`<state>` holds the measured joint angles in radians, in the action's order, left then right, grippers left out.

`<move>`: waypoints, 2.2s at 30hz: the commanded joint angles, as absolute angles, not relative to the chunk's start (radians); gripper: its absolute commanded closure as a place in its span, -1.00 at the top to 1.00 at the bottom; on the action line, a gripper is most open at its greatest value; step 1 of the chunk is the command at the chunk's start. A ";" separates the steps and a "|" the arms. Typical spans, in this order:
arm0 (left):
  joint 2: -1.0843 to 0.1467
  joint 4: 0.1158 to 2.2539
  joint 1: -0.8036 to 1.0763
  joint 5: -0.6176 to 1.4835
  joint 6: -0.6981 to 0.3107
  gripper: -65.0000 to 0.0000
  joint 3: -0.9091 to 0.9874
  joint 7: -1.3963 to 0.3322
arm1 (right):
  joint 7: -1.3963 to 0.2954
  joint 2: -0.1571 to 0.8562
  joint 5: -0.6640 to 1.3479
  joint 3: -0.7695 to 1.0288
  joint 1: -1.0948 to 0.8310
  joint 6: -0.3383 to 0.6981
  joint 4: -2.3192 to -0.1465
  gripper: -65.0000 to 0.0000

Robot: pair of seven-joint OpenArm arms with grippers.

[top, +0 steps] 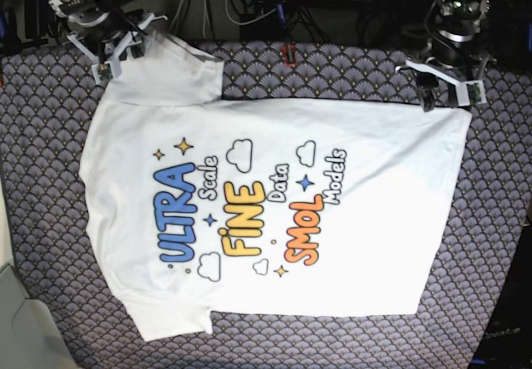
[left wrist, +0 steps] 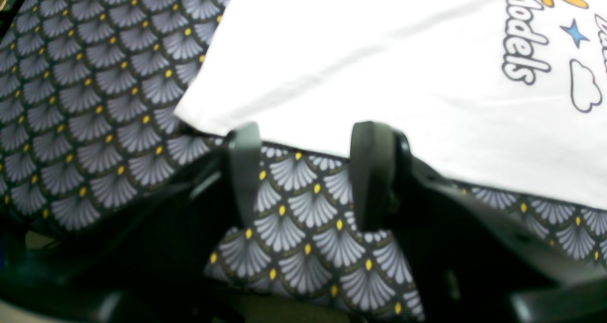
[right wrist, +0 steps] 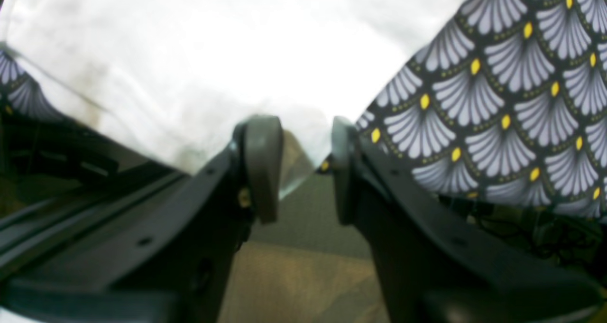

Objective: Fold the T-shirt properly
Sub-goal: 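Move both grippers down to the shirt's shoulder and hem corners, then close both grippers on the corners of the white shirt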

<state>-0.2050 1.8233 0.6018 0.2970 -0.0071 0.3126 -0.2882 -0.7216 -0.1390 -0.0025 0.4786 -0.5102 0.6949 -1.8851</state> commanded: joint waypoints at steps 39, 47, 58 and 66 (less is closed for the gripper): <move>-0.242 1.632 0.449 0.298 -0.010 -0.07 0.325 -0.260 | -0.702 -0.119 0.005 0.483 -0.490 0.698 -1.797 -1.00; -0.240 1.612 0.430 0.303 -0.012 -0.07 0.475 -0.262 | -0.702 -0.119 0.005 0.483 -0.489 0.698 -1.797 -1.00; -0.237 1.480 0.344 0.298 -0.012 -0.07 0.473 -0.265 | -0.702 -0.119 0.005 0.481 -0.487 0.698 -1.797 -1.00; -0.237 1.419 0.325 0.298 -0.012 -0.07 0.473 -0.263 | -0.707 -0.107 0.005 0.479 -0.487 0.698 -1.794 -1.00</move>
